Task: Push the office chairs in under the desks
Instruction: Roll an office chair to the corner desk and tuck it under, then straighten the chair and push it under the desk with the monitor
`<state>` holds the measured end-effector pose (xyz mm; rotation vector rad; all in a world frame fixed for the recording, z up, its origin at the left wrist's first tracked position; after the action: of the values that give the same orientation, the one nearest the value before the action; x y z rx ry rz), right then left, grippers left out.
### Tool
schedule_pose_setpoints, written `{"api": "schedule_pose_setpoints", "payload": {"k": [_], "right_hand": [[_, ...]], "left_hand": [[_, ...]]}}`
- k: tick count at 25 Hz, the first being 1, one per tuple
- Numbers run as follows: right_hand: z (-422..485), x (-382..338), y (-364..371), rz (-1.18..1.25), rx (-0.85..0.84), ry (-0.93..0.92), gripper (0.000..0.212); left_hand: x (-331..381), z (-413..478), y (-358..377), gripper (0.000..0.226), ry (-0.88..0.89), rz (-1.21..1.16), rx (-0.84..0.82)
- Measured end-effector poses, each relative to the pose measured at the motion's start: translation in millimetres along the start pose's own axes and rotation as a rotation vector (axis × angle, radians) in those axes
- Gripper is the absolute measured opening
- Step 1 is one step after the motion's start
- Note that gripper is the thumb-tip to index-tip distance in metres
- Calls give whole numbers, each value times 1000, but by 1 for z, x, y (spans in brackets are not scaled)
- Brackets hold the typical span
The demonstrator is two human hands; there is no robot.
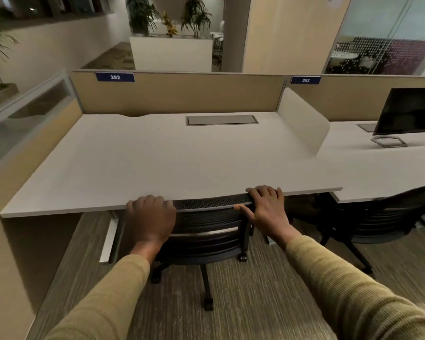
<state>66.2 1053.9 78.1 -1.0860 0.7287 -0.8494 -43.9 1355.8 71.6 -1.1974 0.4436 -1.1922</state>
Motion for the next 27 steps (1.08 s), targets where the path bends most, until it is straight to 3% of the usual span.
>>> {"api": "schedule_pose_setpoints", "payload": {"k": [5,12,20,24,27], "right_hand": [[8,-22,23,82,-46,196,80],[11,-18,23,117,-112,210,81],[14,-9,13,117,-211,174,82],[5,6,8,116,-150,89,84],[-2,23,2,172,-106,100,82]], "left_hand": [[6,32,15,51,6,-30,28],[4,33,19,50,18,-59,72],[15,31,13,57,-21,-38,-10],[24,36,12,48,-58,-38,-51],[69,34,19,47,-7,-41,-96]]}}
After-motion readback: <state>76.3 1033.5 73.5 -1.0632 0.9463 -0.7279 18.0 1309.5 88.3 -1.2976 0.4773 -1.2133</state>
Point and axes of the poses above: each hand's wrist, its own z-axis towards the middle knuckle, its own y-axis out of the palm, x = y × z, the point moved 2 cm from there along z, towards the middle knuckle, and after that the axes turned 4 degrees about -y, right-handed, at the moved point
